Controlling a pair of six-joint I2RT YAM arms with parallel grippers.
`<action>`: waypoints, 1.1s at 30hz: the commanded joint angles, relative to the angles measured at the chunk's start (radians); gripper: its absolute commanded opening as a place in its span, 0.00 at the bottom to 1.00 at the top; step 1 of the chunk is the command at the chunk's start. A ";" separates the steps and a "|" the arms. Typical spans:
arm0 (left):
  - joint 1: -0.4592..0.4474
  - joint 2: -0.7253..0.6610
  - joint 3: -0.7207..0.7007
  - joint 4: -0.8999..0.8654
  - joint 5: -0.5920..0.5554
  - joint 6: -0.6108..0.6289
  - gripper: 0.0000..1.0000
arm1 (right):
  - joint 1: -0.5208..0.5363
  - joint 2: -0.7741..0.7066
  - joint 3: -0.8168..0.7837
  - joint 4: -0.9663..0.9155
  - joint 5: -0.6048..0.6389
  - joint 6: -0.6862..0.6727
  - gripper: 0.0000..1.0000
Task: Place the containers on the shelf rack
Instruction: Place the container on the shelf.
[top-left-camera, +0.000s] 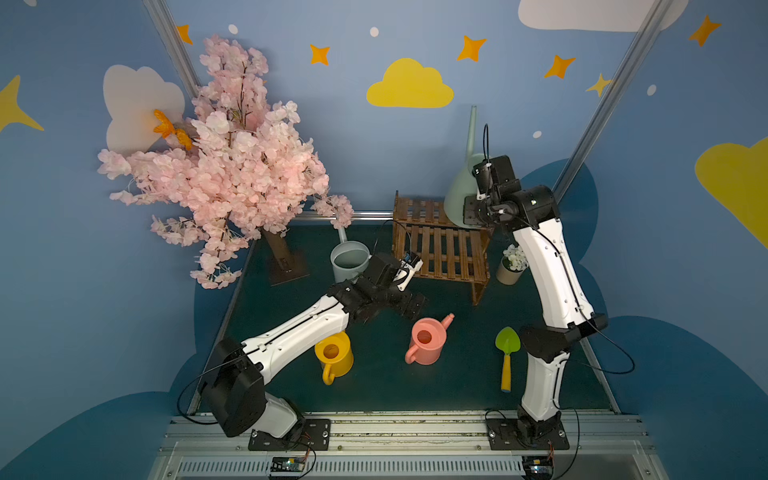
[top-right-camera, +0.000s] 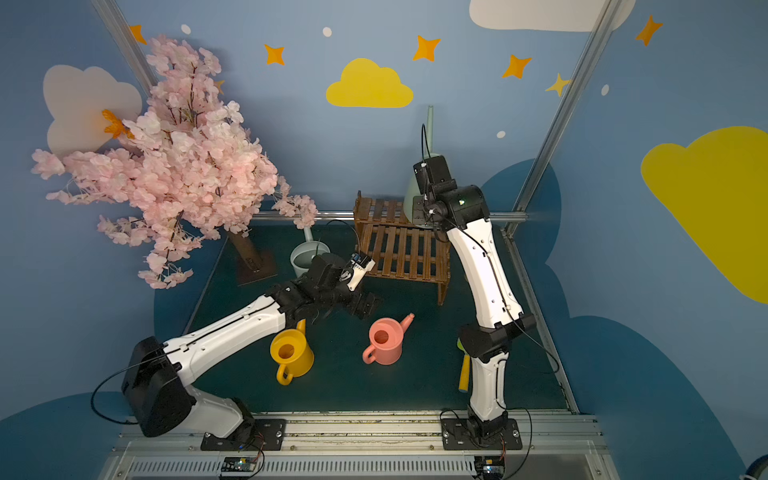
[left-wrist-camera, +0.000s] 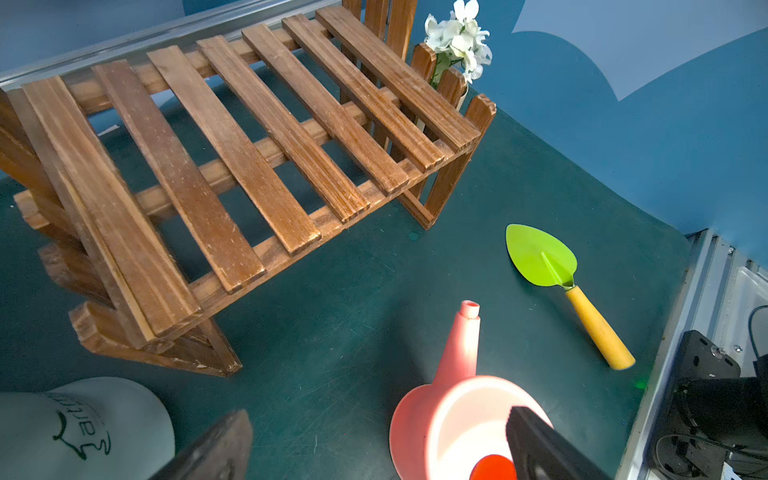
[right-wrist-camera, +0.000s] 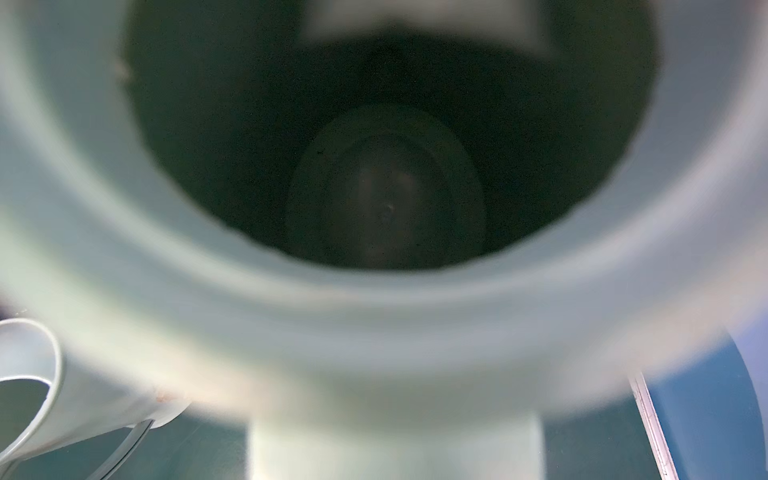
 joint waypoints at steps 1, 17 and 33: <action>0.000 -0.033 -0.011 -0.002 -0.002 0.008 1.00 | -0.023 0.026 0.033 0.024 0.006 0.015 0.05; 0.001 -0.031 -0.013 -0.001 -0.011 0.008 1.00 | -0.046 0.064 0.035 0.023 -0.007 0.020 0.31; 0.001 -0.037 -0.030 0.002 -0.018 -0.002 1.00 | -0.025 0.048 0.034 0.025 0.021 0.029 0.39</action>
